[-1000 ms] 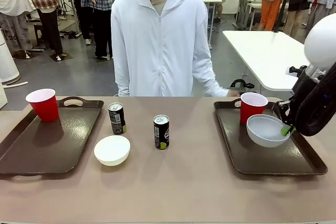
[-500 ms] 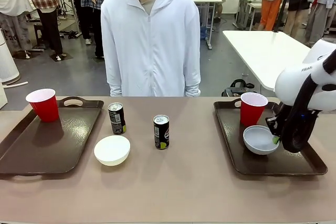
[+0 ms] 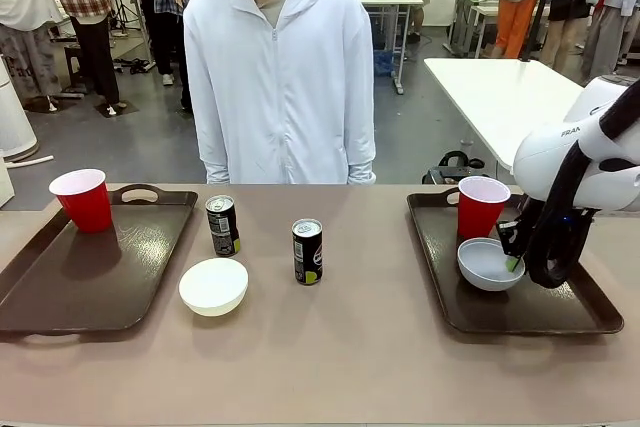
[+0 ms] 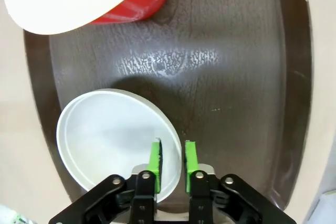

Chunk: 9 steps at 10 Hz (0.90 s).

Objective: Prepare tableware on both trays.
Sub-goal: Pick up a Picnic Bowl from the table and place it on a Handle tray.

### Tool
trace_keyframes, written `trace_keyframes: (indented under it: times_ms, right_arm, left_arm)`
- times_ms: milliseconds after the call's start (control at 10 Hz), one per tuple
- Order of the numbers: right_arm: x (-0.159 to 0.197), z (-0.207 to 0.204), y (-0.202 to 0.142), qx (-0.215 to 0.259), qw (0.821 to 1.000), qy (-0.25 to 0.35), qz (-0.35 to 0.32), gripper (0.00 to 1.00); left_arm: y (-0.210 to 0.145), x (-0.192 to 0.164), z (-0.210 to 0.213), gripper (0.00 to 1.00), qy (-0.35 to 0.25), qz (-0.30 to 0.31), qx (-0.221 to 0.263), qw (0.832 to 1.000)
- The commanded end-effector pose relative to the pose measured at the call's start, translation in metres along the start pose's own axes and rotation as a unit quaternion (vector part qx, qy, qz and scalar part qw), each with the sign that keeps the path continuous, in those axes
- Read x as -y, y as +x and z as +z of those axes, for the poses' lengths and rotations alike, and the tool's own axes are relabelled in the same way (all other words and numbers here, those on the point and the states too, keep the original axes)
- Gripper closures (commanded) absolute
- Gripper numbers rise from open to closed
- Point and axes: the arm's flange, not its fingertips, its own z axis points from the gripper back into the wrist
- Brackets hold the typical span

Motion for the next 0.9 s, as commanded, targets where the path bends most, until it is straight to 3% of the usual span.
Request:
trace_keyframes:
  times_ms: [0, 100, 200, 300, 400, 500, 600, 700, 800]
  right_arm:
    - [0.001, 0.004, 0.0, -0.008, 1.0, 0.02, 0.013, 0.72]
    - [-0.001, 0.008, -0.002, -0.015, 0.999, 0.02, 0.02, 0.0]
    - [-0.002, 0.014, -0.002, -0.018, 0.999, 0.022, 0.026, 0.52]
    - [-0.006, 0.022, -0.005, -0.021, 0.999, 0.026, 0.04, 0.0]
    - [-0.007, 0.035, -0.009, -0.029, 0.998, 0.026, 0.048, 0.32]
    - [-0.007, 0.055, -0.017, -0.02, 0.998, 0.022, 0.058, 0.0]
    - [-0.007, 0.074, -0.024, -0.019, 0.998, 0.027, 0.061, 0.12]
    - [-0.008, 0.092, -0.032, -0.02, 0.997, 0.029, 0.067, 0.0]
    - [-0.008, 0.109, -0.04, -0.017, 0.997, 0.024, 0.069, 0.0]
  left_arm:
    - [0.0, 0.003, 0.001, 0.0, -0.004, 0.007, 0.004, 1.0]
    - [0.0, 0.003, 0.001, 0.0, -0.004, 0.007, 0.004, 1.0]
    - [0.0, 0.003, 0.001, 0.0, -0.004, 0.007, 0.004, 1.0]
    - [0.0, 0.003, 0.001, 0.0, -0.004, 0.007, 0.004, 1.0]
    - [0.0, 0.003, 0.001, 0.0, -0.004, 0.007, 0.004, 1.0]
    - [0.0, 0.003, 0.001, 0.0, -0.004, 0.007, 0.004, 1.0]
    - [0.0, 0.003, 0.001, 0.0, -0.004, 0.007, 0.004, 1.0]
    - [0.0, 0.003, 0.001, 0.0, -0.004, 0.007, 0.004, 1.0]
    - [0.0, 0.003, 0.001, 0.0, -0.004, 0.007, 0.004, 1.0]
